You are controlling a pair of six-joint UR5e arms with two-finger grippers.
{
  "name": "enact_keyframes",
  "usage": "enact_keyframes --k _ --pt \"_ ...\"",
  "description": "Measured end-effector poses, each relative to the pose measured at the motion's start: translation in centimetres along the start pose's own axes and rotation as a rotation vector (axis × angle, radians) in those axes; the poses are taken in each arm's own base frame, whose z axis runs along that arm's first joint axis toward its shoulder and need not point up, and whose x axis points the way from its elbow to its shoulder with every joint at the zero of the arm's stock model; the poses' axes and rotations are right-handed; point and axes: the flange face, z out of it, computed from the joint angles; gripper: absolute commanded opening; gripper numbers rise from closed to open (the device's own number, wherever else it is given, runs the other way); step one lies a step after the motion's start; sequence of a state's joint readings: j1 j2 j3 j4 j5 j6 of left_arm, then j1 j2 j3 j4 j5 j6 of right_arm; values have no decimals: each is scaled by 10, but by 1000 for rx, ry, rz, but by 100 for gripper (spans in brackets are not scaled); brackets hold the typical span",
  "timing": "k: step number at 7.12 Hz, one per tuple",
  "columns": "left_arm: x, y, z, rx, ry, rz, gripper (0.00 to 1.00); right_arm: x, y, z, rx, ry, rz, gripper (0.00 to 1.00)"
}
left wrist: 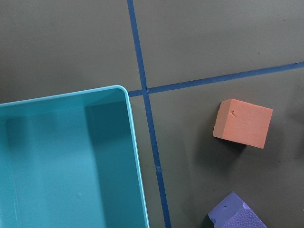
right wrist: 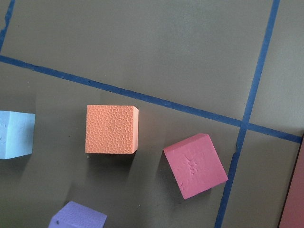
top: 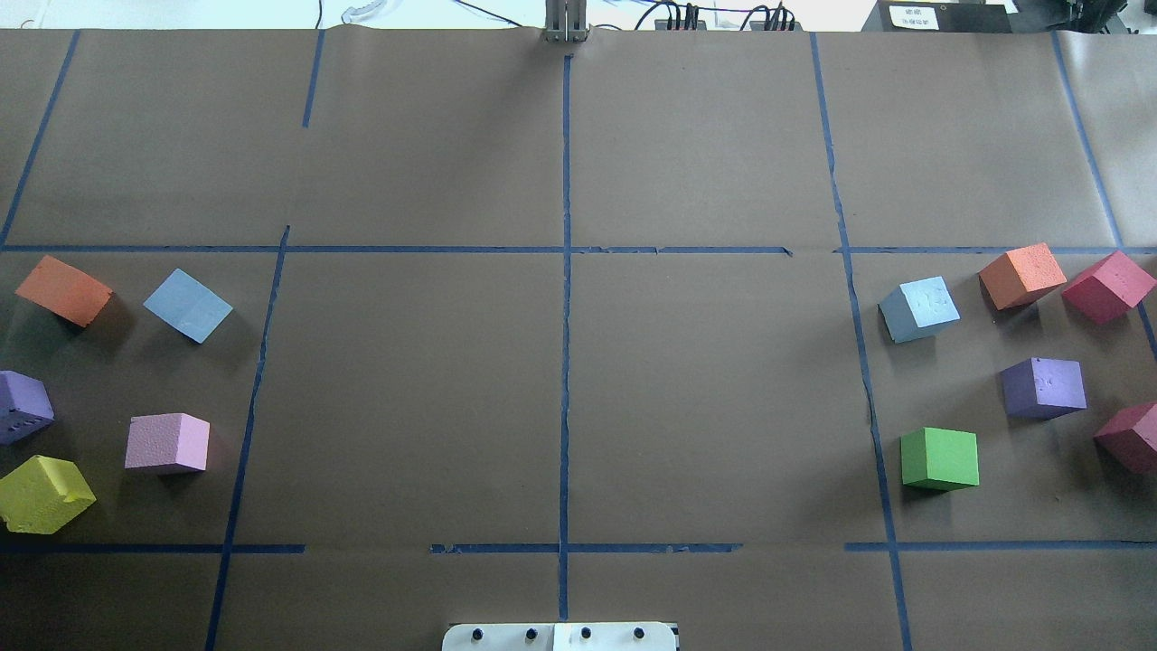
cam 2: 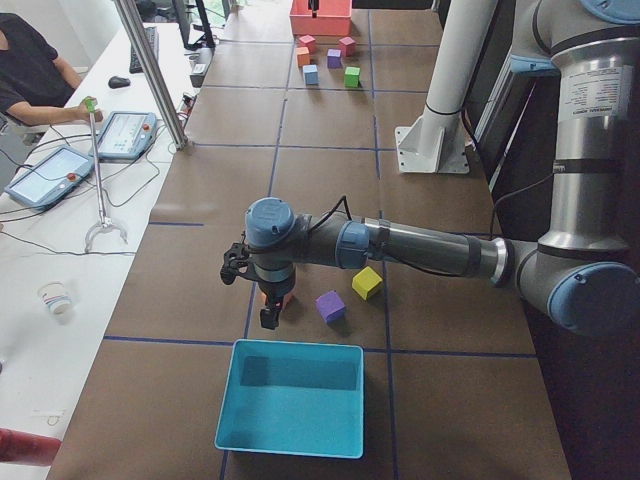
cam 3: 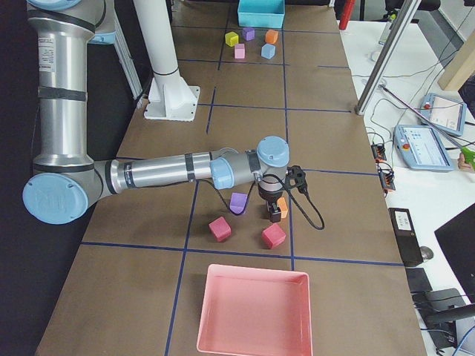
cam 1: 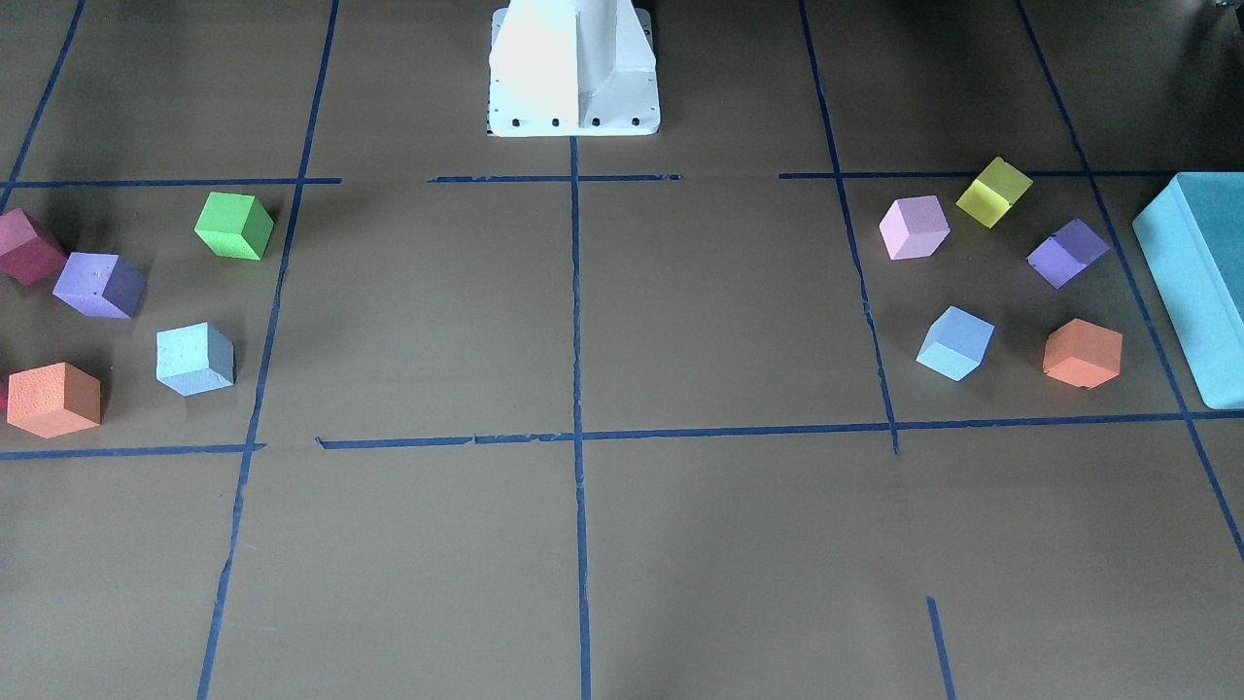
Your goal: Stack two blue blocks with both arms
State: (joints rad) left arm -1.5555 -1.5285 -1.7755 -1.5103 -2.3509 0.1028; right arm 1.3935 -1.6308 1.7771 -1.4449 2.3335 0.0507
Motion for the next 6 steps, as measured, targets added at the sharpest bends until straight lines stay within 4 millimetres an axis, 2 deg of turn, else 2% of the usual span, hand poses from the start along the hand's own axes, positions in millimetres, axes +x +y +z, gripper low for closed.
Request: enact_keyframes --k 3,6 --pt "3 12 -1 11 -7 32 100 1 4 2 -7 -16 7 100" --pt "1 14 2 10 -4 32 100 1 6 2 -6 -17 -5 100"
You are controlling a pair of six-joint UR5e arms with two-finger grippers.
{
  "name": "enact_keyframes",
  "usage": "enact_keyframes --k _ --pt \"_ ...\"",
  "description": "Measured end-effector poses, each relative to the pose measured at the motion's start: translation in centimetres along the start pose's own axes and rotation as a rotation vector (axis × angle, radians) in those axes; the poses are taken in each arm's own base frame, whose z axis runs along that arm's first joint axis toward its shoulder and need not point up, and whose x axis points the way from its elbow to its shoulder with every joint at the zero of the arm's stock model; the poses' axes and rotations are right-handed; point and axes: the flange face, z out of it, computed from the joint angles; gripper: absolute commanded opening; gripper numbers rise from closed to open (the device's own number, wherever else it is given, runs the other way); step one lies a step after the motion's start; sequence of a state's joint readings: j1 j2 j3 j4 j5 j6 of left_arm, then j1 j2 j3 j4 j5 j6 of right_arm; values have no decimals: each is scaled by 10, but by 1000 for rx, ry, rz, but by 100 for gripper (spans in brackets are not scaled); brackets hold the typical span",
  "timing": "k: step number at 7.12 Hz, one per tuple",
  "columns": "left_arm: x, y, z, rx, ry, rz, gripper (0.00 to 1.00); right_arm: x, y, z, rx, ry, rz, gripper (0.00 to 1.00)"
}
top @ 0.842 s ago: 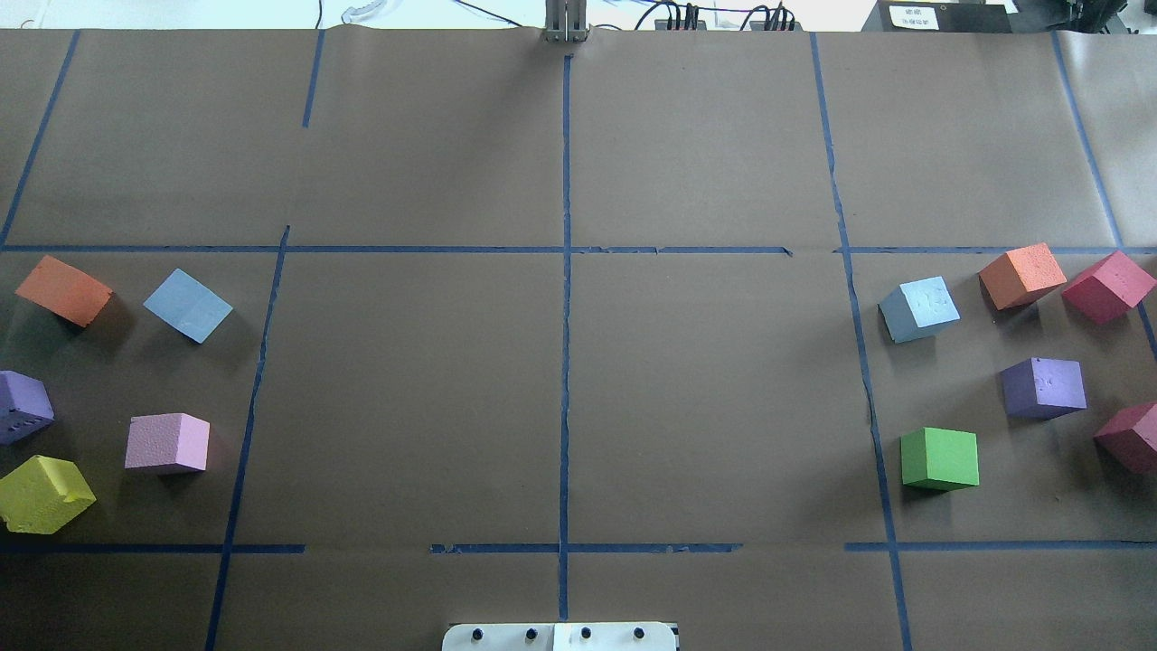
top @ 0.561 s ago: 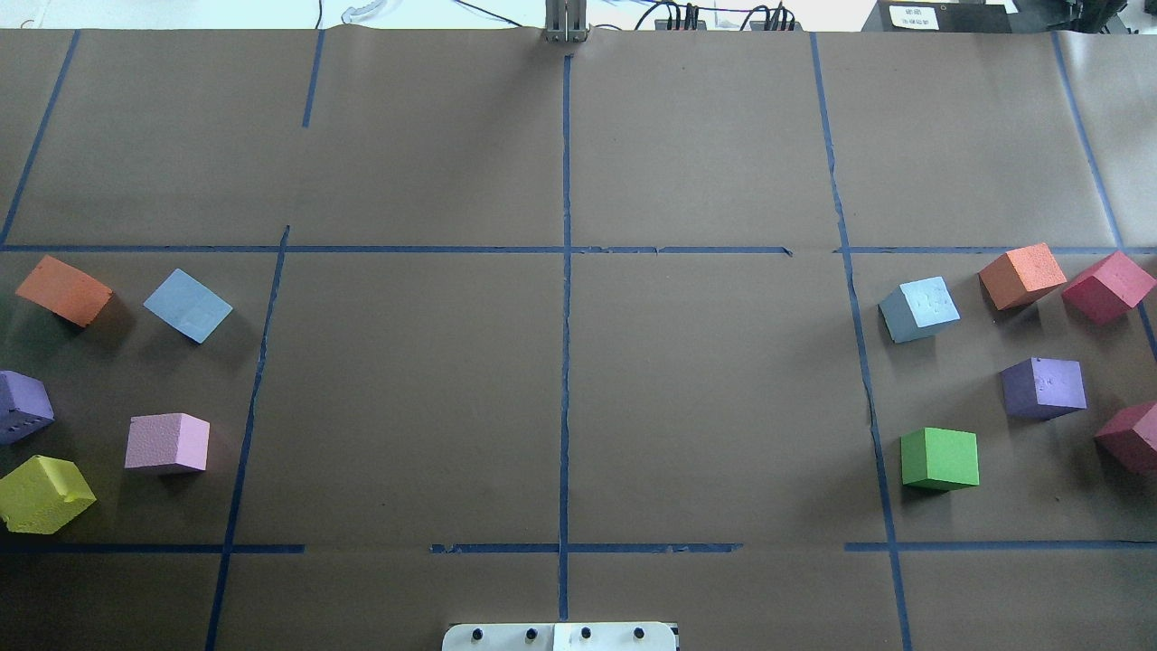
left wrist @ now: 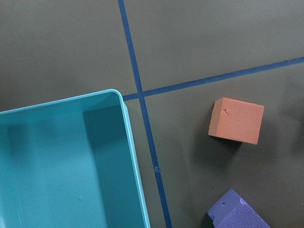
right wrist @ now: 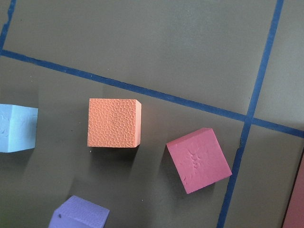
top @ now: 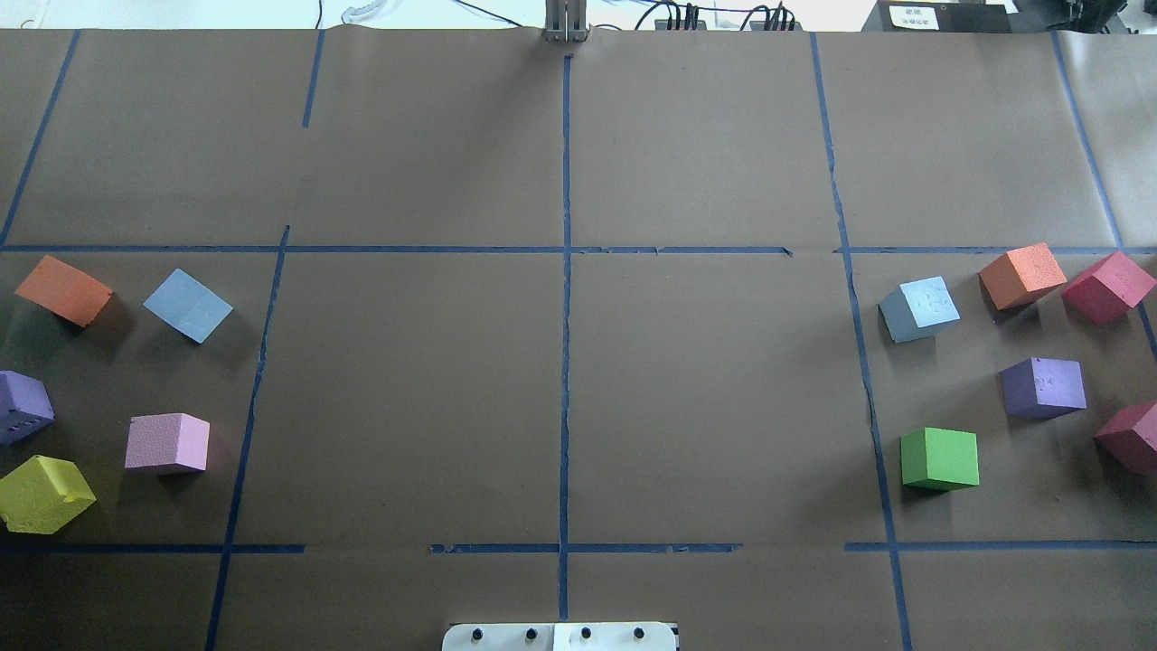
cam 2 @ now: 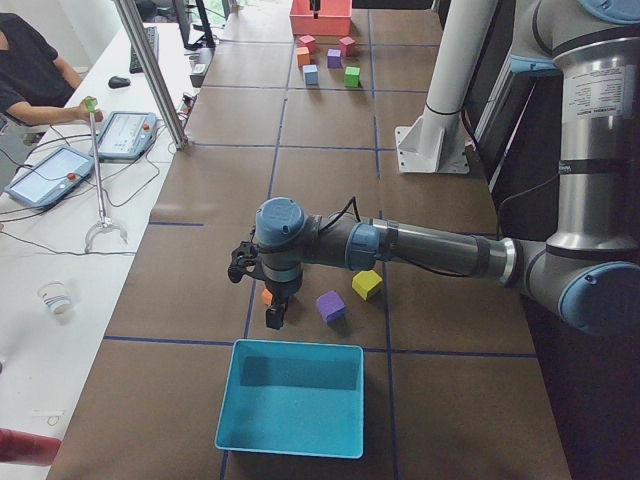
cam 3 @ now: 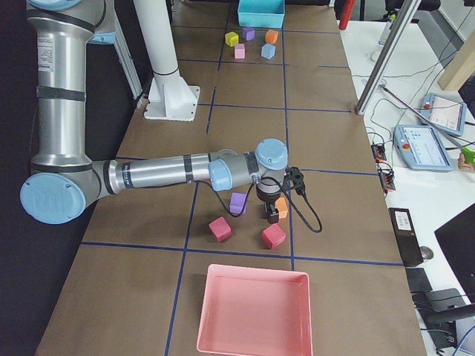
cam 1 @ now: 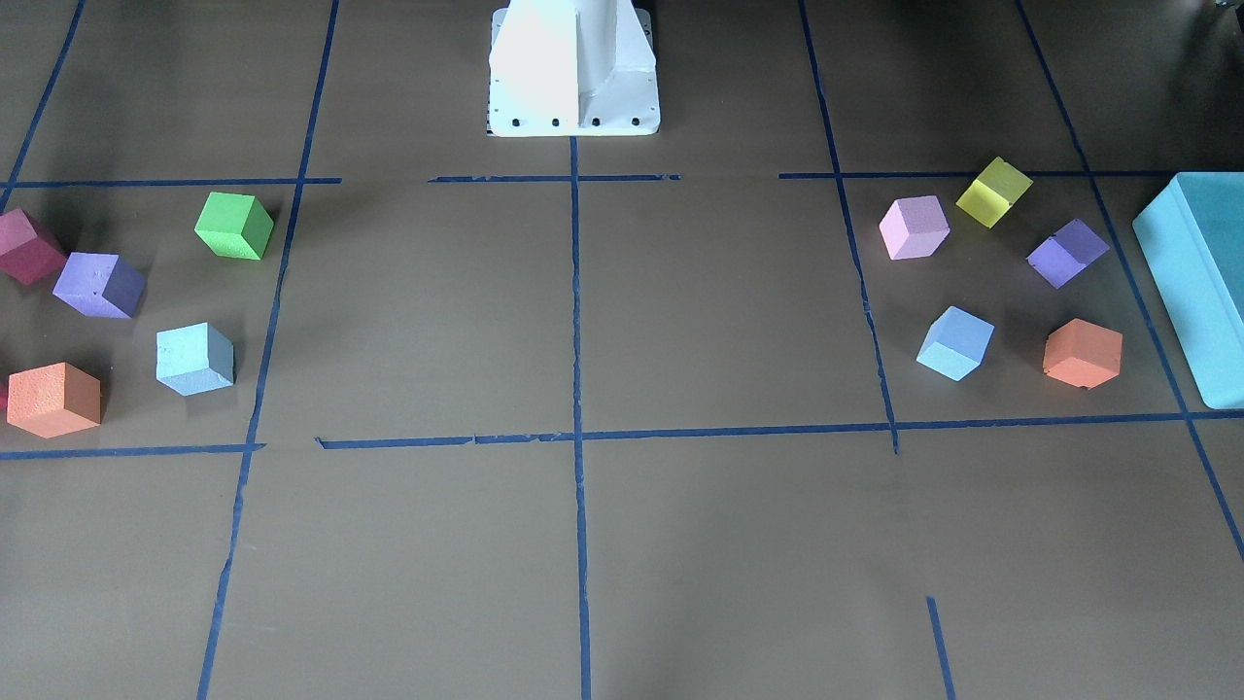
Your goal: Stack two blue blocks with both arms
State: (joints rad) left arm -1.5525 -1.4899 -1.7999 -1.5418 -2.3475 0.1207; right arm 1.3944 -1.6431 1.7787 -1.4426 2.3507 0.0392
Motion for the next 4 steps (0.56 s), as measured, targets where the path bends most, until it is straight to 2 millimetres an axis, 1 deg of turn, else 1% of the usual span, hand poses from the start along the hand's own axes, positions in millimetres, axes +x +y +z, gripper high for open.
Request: enact_keyframes --k 4 --pt "-4 2 4 -8 3 -7 100 -3 3 0 -1 -8 4 100"
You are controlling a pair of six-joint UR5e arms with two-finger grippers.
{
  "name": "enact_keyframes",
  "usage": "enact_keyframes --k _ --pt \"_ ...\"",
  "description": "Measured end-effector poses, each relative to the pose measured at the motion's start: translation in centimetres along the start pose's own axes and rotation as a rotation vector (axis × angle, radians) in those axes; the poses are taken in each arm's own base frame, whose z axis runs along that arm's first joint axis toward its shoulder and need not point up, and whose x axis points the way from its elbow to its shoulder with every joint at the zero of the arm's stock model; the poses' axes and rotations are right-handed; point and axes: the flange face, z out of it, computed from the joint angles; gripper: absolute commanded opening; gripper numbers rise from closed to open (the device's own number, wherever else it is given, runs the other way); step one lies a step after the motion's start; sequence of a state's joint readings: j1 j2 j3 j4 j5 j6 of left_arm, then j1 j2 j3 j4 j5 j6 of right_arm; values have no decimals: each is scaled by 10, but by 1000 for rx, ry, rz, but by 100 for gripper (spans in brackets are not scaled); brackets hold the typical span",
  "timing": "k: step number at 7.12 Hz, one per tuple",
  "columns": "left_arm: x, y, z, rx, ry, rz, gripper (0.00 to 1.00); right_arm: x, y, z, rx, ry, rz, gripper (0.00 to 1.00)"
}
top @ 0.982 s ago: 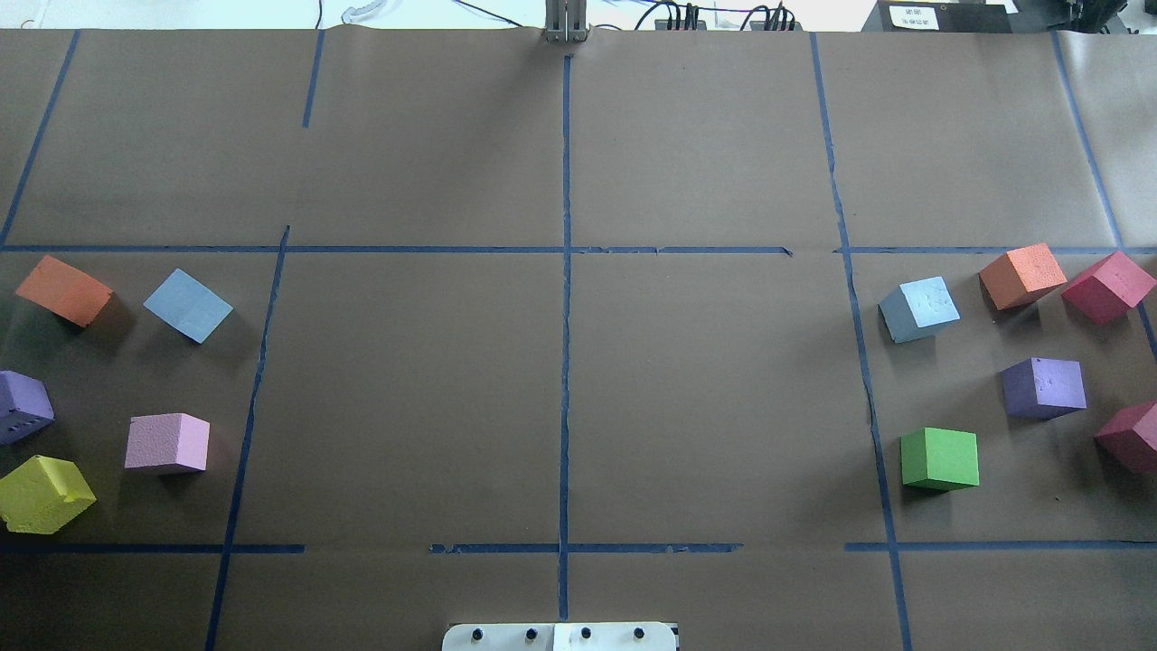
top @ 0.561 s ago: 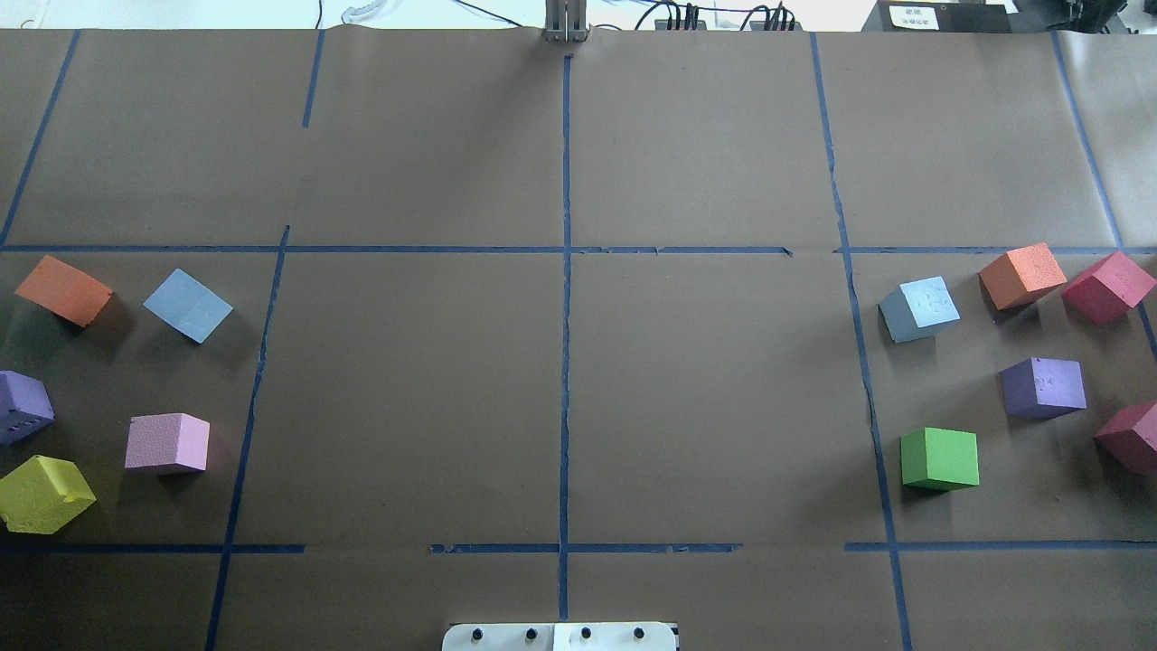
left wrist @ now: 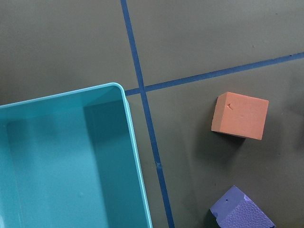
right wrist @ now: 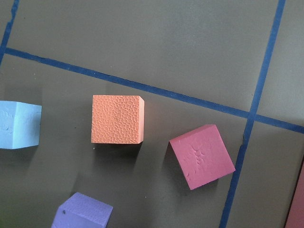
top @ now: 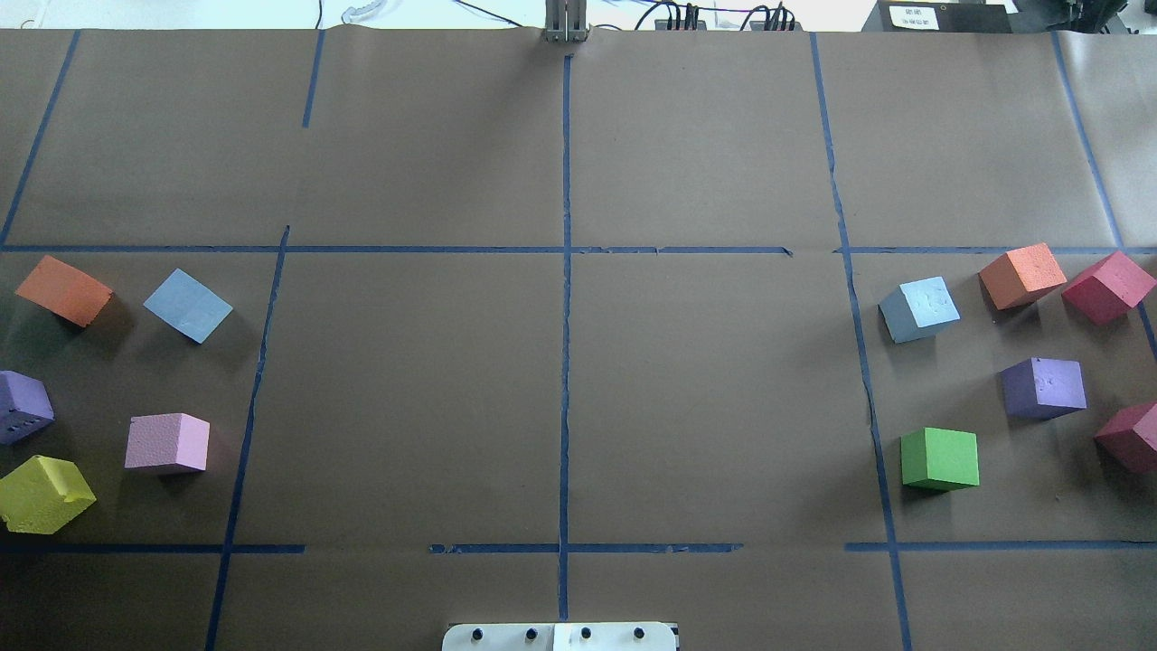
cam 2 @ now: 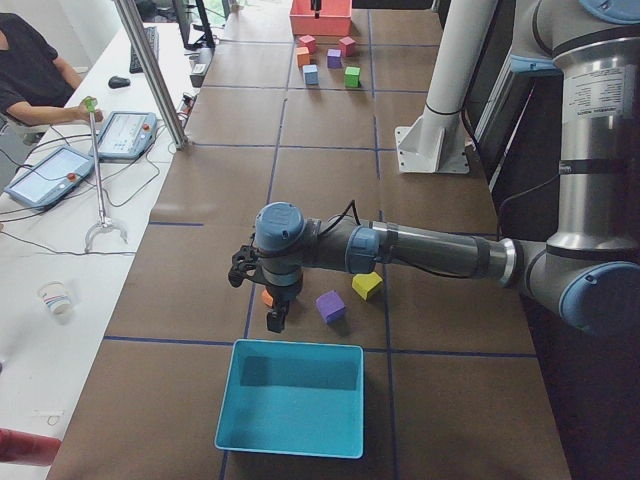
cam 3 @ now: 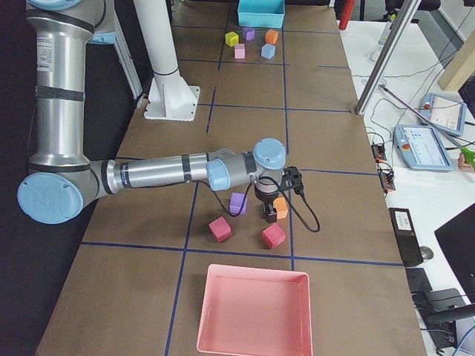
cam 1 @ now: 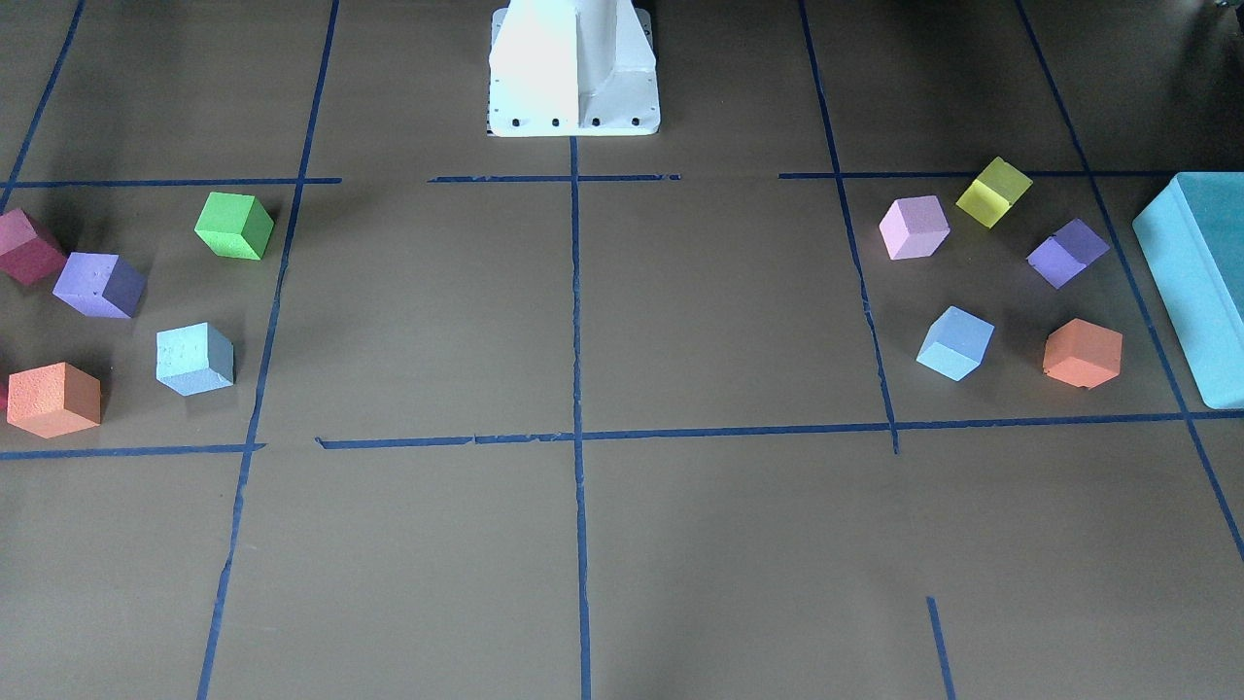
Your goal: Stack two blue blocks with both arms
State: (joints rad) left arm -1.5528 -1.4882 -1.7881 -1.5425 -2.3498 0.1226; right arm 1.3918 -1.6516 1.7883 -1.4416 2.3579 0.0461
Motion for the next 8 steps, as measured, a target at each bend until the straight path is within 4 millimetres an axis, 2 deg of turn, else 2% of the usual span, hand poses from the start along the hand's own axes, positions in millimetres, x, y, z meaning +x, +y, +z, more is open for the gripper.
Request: enact_keyframes --k 2,3,4,6,8 --pt "1 0 -1 4 2 5 100 -10 -5 6 -10 -8 -15 99" --pt "3 -1 -3 8 2 9 100 -24 -12 12 -15 -16 -11 99" --pt "5 -1 -5 11 2 12 100 -49 -24 20 -1 -31 19 99" --pt "6 -2 -7 15 1 15 100 -128 -52 44 74 -72 156 99" --pt "6 -2 -7 15 1 16 100 -197 -66 82 110 -58 181 98"
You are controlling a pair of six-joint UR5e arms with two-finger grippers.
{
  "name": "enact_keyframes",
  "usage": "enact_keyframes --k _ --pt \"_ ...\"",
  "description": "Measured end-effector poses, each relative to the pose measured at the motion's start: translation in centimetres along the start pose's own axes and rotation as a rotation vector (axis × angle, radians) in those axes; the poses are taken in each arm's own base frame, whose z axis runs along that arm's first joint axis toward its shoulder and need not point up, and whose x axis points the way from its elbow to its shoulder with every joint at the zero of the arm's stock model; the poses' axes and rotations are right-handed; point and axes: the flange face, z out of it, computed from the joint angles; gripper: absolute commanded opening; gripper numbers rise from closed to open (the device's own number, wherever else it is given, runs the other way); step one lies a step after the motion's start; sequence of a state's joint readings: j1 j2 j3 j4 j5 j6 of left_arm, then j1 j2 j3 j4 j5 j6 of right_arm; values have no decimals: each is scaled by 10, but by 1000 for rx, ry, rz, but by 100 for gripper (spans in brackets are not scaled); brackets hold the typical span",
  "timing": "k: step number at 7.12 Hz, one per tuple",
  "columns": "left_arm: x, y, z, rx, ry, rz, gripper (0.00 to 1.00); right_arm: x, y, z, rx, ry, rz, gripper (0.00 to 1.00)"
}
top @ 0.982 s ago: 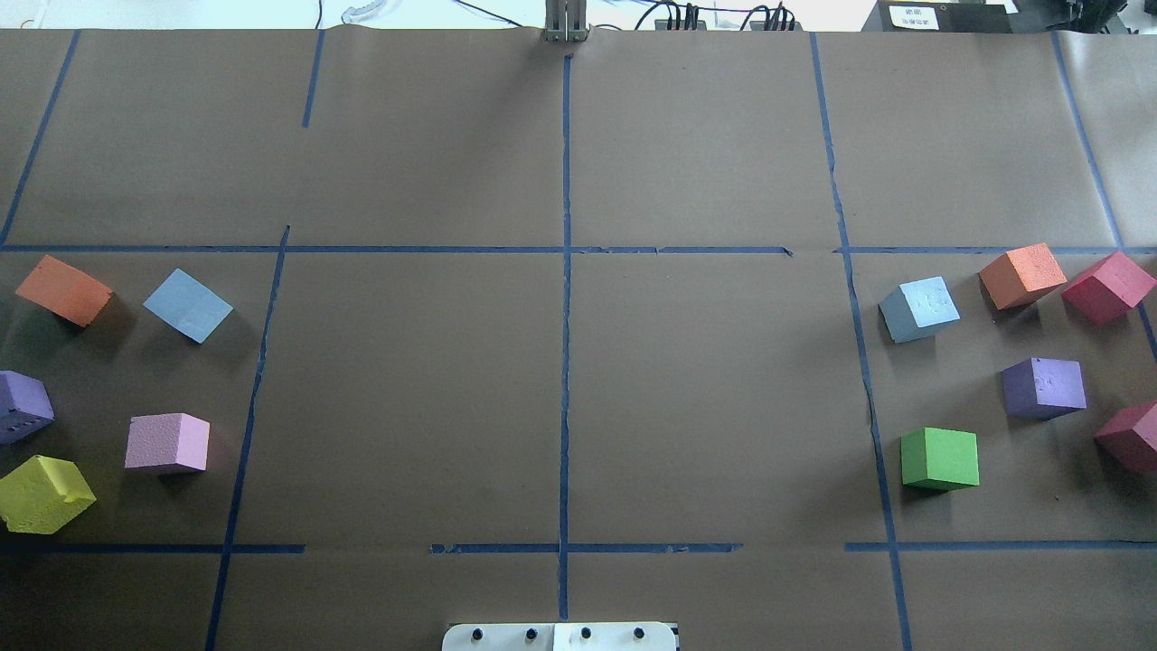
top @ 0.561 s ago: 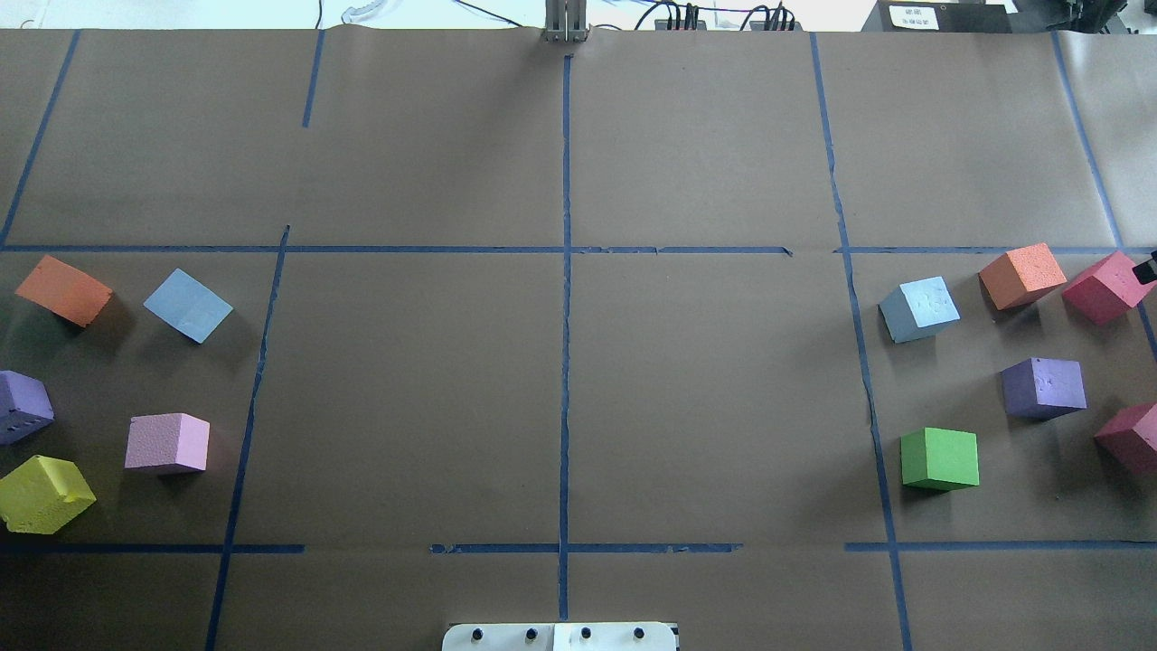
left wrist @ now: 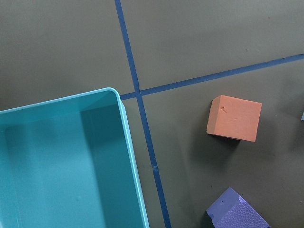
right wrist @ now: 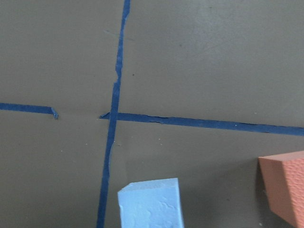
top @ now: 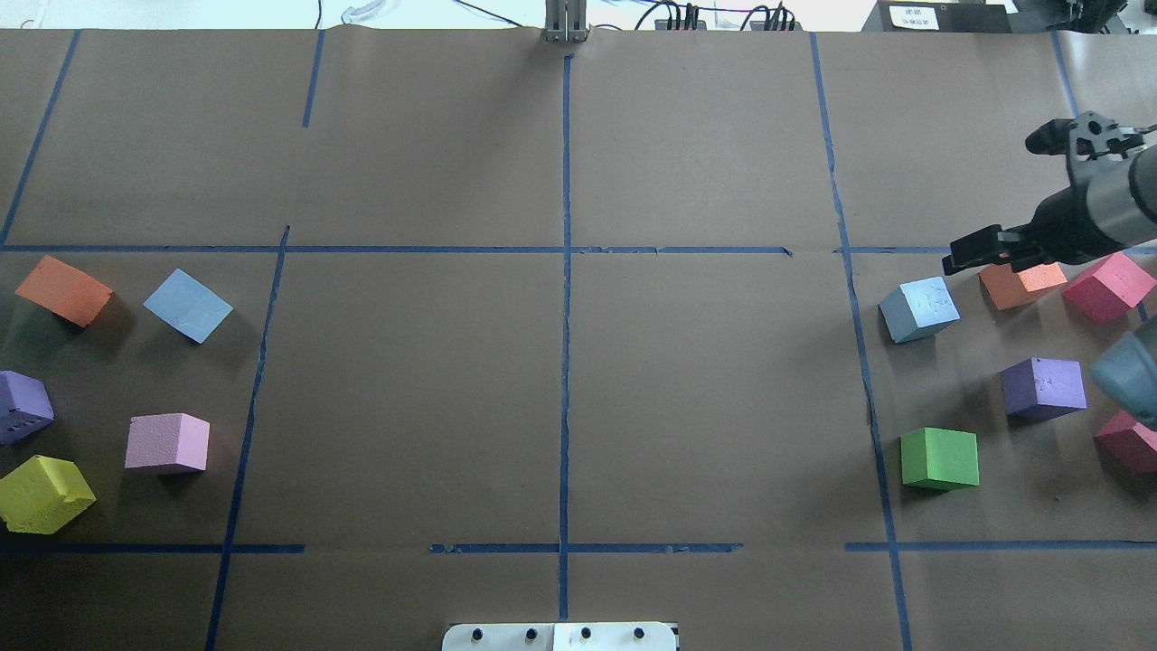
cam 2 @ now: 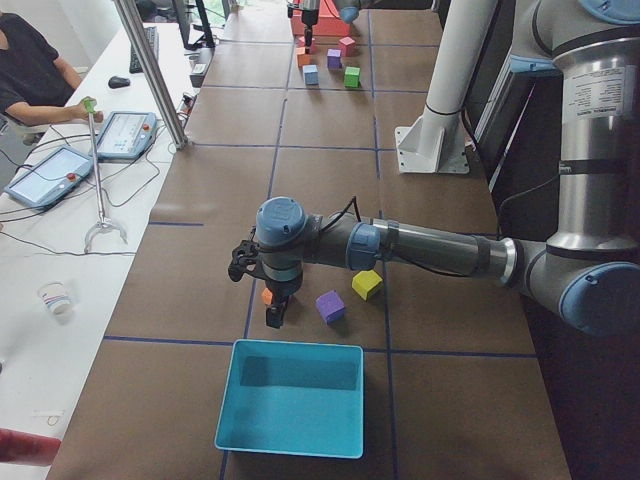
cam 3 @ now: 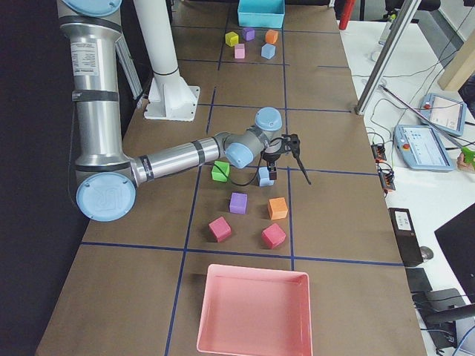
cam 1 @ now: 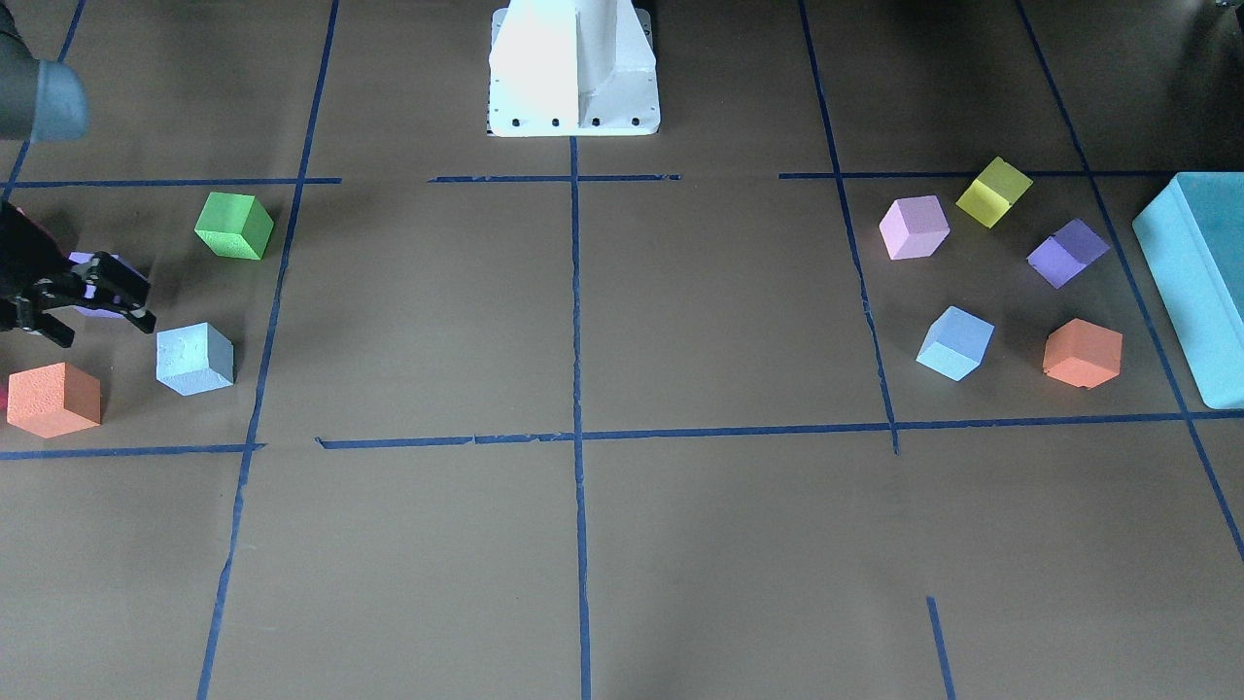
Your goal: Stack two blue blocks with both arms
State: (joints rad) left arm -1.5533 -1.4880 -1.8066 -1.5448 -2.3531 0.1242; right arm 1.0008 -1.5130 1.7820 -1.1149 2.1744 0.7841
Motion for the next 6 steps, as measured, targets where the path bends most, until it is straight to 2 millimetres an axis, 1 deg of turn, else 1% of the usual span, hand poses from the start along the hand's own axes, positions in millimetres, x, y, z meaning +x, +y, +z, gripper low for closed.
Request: enact_keyframes --k 1,2,3,5,6 --pt "0 0 0 -1 0 0 100 -20 -1 20 4 14 -16 96" --pt "0 0 1 -1 0 0 100 -30 1 37 0 32 -33 95" --pt "0 0 1 -1 0 0 100 -34 4 49 1 54 -48 94" --pt "2 -1 -1 3 1 3 100 -35 10 69 -6 89 -67 93" --pt "3 -1 -3 5 1 5 100 -33 12 75 -4 106 -80 88"
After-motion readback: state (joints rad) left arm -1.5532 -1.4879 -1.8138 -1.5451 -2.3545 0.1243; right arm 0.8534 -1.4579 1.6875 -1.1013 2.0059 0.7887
